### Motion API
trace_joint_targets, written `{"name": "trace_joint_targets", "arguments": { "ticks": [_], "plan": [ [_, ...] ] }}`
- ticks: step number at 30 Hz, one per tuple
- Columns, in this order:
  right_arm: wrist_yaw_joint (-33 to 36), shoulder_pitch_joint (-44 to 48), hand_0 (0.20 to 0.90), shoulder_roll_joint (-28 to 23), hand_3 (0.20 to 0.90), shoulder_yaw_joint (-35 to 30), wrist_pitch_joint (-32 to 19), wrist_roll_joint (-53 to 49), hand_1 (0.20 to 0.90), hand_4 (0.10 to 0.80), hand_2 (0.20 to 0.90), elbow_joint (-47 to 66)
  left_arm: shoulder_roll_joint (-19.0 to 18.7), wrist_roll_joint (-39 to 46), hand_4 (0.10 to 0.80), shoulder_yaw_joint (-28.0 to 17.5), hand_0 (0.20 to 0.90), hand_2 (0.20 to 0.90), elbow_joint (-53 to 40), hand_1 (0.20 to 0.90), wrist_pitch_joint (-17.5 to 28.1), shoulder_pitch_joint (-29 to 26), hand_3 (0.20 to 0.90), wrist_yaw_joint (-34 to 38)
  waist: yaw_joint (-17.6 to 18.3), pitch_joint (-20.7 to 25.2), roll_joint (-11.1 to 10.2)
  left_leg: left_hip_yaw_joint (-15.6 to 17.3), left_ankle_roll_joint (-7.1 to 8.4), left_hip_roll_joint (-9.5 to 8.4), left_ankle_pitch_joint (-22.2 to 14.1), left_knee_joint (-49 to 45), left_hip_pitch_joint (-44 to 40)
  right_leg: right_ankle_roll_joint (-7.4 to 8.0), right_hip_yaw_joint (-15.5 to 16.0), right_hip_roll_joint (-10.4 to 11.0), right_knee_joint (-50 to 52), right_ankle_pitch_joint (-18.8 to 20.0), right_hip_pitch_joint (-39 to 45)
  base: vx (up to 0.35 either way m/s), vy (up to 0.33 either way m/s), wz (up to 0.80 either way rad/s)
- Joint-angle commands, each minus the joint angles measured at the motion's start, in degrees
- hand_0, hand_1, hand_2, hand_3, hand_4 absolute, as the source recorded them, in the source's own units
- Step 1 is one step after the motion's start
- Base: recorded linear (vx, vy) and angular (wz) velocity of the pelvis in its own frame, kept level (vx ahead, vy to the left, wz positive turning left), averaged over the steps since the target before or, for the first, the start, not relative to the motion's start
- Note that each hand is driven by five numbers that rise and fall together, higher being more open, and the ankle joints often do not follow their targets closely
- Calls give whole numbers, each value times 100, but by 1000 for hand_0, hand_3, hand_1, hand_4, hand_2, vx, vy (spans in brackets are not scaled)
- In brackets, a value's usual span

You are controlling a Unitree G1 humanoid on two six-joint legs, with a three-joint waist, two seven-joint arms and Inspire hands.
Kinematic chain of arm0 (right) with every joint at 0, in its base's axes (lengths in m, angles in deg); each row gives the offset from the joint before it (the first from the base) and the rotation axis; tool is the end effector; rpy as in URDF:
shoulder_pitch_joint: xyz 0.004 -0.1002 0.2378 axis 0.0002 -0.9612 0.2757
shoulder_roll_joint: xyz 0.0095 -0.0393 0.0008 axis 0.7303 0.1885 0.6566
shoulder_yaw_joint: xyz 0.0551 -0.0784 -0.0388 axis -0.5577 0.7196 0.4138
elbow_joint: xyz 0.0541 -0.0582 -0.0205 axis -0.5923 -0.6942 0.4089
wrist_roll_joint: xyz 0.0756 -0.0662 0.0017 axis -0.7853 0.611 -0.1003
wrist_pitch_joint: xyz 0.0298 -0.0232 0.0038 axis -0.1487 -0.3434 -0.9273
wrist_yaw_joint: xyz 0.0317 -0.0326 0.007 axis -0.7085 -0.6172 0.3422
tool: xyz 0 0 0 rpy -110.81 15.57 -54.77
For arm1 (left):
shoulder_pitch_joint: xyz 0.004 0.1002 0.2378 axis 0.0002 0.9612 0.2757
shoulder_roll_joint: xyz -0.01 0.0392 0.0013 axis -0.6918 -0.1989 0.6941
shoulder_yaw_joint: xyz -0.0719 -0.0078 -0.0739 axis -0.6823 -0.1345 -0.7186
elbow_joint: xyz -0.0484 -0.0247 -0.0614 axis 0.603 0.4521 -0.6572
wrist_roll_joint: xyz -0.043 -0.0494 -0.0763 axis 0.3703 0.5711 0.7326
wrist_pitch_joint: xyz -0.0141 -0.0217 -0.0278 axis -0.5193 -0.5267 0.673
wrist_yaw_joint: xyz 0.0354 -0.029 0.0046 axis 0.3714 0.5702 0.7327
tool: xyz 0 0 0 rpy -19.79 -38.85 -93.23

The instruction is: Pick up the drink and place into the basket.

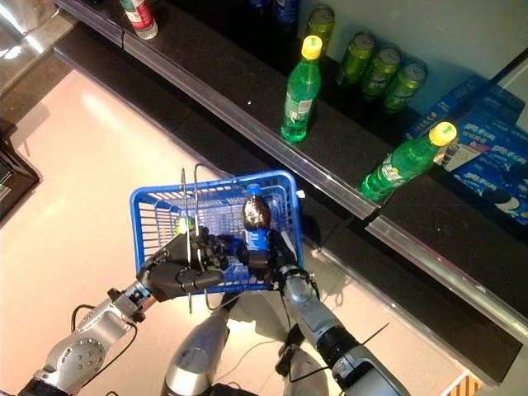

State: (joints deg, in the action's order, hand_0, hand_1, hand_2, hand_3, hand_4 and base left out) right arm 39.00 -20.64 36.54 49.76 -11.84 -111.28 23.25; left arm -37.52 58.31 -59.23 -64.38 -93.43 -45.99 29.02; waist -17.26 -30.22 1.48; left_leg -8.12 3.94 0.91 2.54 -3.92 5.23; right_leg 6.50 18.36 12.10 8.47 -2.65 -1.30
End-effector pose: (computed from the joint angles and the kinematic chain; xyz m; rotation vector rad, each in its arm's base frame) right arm 0.2498 -0.1160 0.0064 -0.1255 0.2718 0.1939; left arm 0.1959 0.2022 0.0616 -0.5805 0.0628 -0.7660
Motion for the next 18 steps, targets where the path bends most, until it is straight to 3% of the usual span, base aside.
{"name": "trace_joint_targets", "arguments": {
  "ticks": [1, 8, 15, 18],
  "plan": [
    [-262, 359, 300, 454, 200, 407, -331, -510, 300, 100, 300, 200, 549, 926, 100, -67, 300, 300, -2580, 300, 962, -1084, 200, -1343, 26, 849, 122, 40, -58, -11, -147, -595, 321, -157, 21, 228, 95, 290, 44, 0, 0, 0],
    [-786, 485, 300, 539, 200, 217, 183, -1633, 300, 100, 300, -540, 437, 1061, 100, -182, 300, 300, -2714, 300, 825, -1023, 200, -1351, -140, 734, 140, -51, -78, -60, -136, -631, 392, -144, 112, 273, 140, 303, 17, 13, -7, 1],
    [-1303, 800, 300, 884, 200, -587, 640, -4727, 300, 100, 300, -1594, 386, 1193, 100, -174, 300, 300, -2807, 300, 571, -1103, 200, -1357, -308, 656, 145, -114, -113, -90, -152, -678, 434, -135, 200, 295, 186, 313, 21, 32, -16, 8],
    [-1270, 990, 300, 1016, 200, -1025, 846, -5369, 300, 100, 300, -1892, 354, 1280, 100, -178, 300, 300, -2857, 300, 476, -1150, 200, -1334, -347, 628, 159, -111, -134, -103, -164, -686, 451, -127, 209, 302, 185, 328, 15, 22, -4, 12]
  ]
}}
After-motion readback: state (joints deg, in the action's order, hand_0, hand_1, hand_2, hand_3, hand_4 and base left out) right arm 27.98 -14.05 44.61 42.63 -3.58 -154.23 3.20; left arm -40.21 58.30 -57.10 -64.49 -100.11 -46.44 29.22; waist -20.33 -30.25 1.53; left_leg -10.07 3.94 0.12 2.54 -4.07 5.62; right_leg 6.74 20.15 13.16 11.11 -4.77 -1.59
